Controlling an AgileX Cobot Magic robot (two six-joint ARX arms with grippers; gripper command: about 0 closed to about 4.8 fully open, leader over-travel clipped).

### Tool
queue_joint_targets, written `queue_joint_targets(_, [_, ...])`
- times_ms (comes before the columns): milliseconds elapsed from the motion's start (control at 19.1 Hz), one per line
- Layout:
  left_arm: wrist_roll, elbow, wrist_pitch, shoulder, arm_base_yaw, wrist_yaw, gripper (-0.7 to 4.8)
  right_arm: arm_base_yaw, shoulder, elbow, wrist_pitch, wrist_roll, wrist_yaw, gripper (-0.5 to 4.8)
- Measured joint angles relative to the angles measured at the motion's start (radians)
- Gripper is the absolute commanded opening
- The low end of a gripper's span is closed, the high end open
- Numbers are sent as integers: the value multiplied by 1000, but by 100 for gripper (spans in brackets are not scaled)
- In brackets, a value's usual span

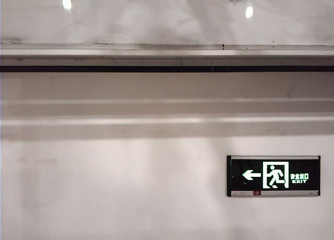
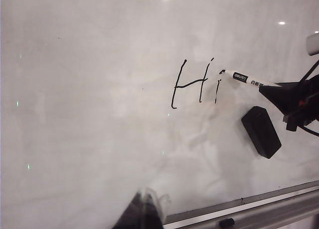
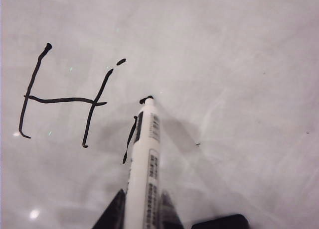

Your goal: Take a marker from the whiteboard tray, write "Hi!" on the whiteboard, and then put the marker back vertically into the whiteboard tray.

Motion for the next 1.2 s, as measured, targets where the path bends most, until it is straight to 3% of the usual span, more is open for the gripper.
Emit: queue_joint_targets(1203, [0, 0, 0, 1, 0, 0, -6, -30, -16, 2, 30, -68, 16, -2])
